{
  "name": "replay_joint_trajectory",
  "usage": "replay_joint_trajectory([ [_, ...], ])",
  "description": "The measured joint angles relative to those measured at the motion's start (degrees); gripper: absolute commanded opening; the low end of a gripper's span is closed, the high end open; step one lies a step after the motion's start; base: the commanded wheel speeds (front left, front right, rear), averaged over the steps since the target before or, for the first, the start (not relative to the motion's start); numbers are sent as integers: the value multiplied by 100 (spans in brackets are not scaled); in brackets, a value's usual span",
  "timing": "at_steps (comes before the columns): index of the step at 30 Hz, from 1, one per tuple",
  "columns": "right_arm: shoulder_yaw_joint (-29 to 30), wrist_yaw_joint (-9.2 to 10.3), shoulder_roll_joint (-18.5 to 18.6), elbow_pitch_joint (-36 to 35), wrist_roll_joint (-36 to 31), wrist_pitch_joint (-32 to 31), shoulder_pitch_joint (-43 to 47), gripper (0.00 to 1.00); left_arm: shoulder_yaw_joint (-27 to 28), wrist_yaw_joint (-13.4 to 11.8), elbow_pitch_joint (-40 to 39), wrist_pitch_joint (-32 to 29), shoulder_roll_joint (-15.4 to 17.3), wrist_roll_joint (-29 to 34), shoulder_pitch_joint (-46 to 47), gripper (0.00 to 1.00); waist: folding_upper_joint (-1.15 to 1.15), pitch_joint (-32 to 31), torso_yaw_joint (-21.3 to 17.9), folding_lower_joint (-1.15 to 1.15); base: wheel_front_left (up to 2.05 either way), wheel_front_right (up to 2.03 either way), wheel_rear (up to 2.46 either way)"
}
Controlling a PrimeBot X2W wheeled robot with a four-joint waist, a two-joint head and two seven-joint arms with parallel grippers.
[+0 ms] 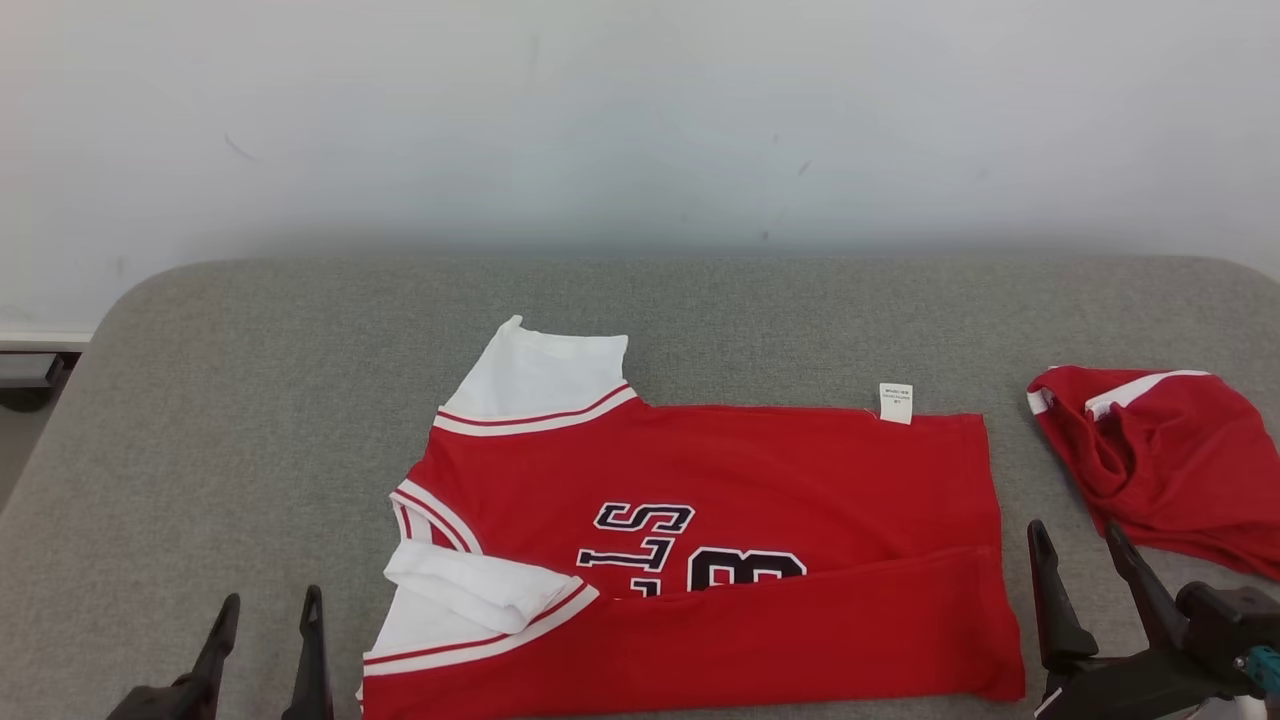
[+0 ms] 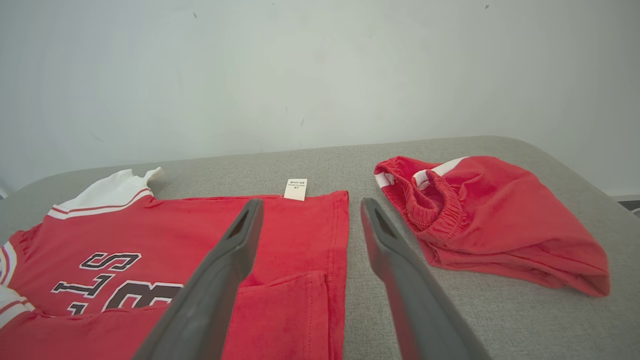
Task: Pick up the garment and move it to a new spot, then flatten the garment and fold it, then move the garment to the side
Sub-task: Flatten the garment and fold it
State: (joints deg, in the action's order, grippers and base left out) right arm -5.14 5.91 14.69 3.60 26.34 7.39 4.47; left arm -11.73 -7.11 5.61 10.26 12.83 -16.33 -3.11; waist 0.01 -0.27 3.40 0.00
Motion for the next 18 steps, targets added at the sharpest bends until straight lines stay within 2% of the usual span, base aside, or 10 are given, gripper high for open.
replay_joint_trajectory([
  [8, 1, 22, -31, 87, -146, 78, 1, 100, 1, 0, 62, -175, -54, 386, -46, 100, 0, 2, 26, 0, 0, 0, 0],
  [18, 3, 65, -36, 177, -222, 79, -2, 100, 11, 0, -10, -368, -165, 486, -45, 100, 0, 25, 67, 0, 0, 0, 0],
])
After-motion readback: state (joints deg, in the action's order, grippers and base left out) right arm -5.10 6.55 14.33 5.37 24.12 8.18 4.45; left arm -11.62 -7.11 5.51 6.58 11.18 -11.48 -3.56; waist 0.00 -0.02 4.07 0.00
